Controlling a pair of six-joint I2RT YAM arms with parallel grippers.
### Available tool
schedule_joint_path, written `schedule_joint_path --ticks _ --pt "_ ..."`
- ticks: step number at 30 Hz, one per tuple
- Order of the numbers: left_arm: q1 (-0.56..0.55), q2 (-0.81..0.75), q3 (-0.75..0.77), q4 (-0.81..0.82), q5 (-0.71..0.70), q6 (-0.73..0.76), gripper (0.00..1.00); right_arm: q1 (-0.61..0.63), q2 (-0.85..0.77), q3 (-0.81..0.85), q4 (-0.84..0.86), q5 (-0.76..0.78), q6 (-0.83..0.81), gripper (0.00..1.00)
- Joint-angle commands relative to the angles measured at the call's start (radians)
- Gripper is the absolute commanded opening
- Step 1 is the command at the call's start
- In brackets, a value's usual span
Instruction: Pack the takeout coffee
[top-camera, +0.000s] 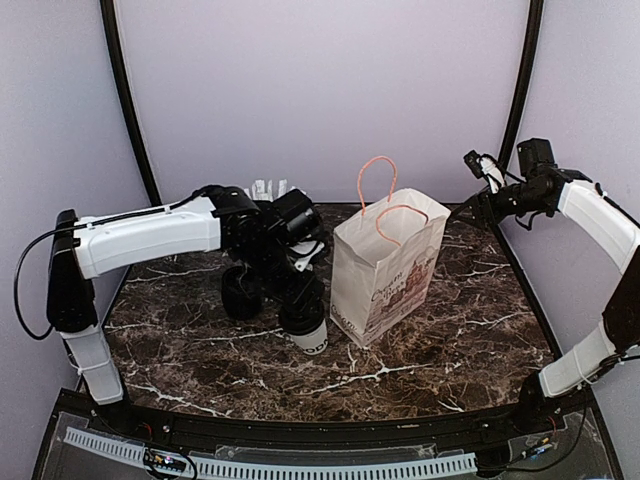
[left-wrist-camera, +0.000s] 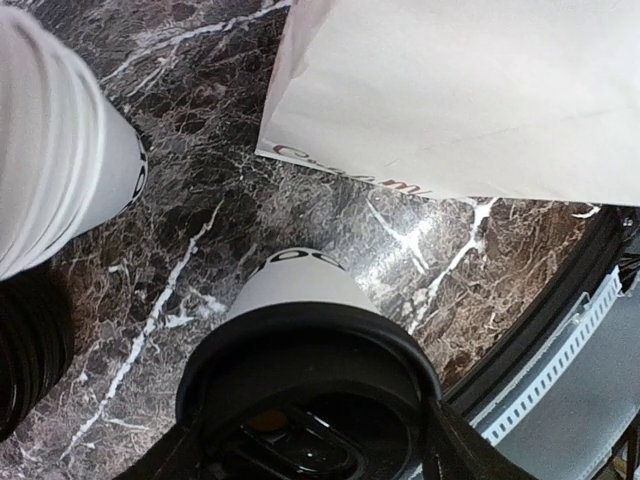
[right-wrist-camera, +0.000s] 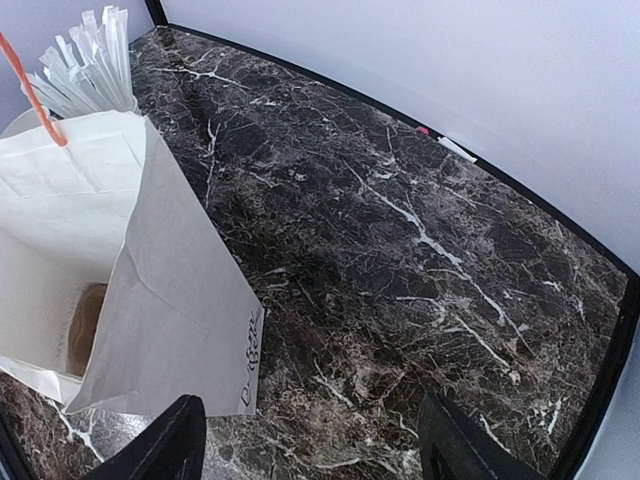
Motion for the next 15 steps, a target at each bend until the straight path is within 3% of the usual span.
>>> schedule_joint_path --ticks 1,8,11,15 --pt "-0.053 0.093 0.114 -0.075 -0.069 0.063 0.69 0.000 -0.015 0.012 -0.008 -0.001 -0.003 0.74" --pt "-0.078 0.161 0.154 -0.093 -0.037 0.079 0.73 0.002 0.001 0.021 -0.012 -0.005 -0.005 0.74" --pt "-0.080 0.173 0.176 -0.112 -0.048 0.083 0.97 0.002 0.005 0.024 -0.014 -0.008 -0.006 0.74" --pt "-0.081 0.169 0.202 -0.128 -0.069 0.087 0.99 0.004 0.012 0.038 -0.026 -0.013 -0.006 0.74"
